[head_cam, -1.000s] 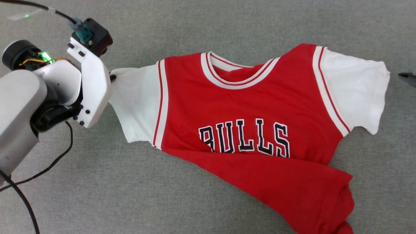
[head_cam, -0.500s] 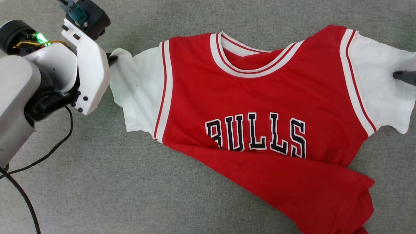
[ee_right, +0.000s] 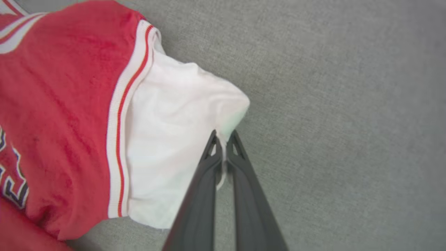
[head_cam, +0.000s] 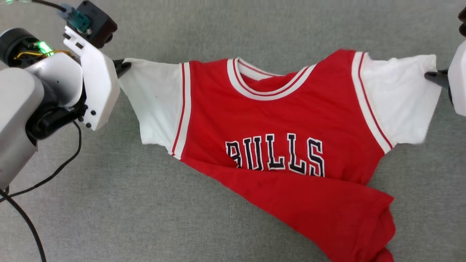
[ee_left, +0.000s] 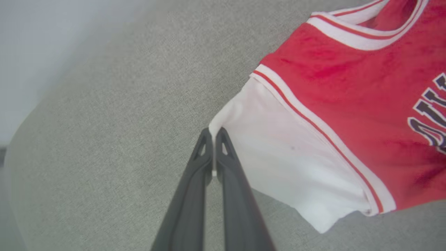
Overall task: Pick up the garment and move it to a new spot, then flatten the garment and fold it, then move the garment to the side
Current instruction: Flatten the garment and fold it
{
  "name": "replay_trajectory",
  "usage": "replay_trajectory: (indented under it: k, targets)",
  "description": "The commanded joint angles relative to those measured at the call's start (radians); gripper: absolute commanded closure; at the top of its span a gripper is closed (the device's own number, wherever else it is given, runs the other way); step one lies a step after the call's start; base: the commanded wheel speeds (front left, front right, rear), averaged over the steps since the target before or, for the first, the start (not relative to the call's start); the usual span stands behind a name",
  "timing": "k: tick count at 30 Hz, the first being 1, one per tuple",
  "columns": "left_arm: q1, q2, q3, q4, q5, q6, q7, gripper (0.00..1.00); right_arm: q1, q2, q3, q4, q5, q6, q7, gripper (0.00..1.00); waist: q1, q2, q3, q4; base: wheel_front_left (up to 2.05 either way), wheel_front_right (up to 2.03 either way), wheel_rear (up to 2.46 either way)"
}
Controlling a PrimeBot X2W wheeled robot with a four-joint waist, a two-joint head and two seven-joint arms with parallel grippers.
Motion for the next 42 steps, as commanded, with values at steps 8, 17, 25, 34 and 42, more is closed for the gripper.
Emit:
replay_trajectory:
  k: [8,17,25,34,42]
  targets:
    - [-0.018,0.012,0.046,-0.05,0.023,0.014,-0.108,1.0,0.003,-0.09,-0.038,-0.118,0.05,0.0,-0.158,1.0,-0.0001,0.0,-0.147,-0.031,0.0,0.0,0.0]
    - [-0.092,-0.015,0.109,-0.082,0.077,0.068,-0.217,1.0,-0.049,-0.102,-0.072,-0.17,-0.029,0.0,-0.27,1.0,-0.0001,0.0,-0.204,-0.048,0.0,0.0,0.0]
    - [-0.176,-0.053,0.139,-0.032,0.104,0.076,-0.252,1.0,-0.141,-0.062,-0.113,-0.145,-0.163,0.0,-0.346,1.0,-0.0001,0.0,-0.206,-0.058,0.0,0.0,0.0]
    - [-0.39,-0.171,0.167,0.148,0.171,0.048,-0.323,1.0,-0.425,0.041,-0.105,-0.001,-0.332,0.0,-0.429,1.0,-0.0001,0.0,-0.1,-0.069,0.0,0.0,0.0]
    - [-0.606,-0.236,0.194,0.295,0.218,0.024,-0.383,1.0,-0.704,0.113,-0.074,0.157,-0.437,0.0,-0.521,1.0,-0.0001,0.0,0.006,-0.083,0.0,0.0,0.0]
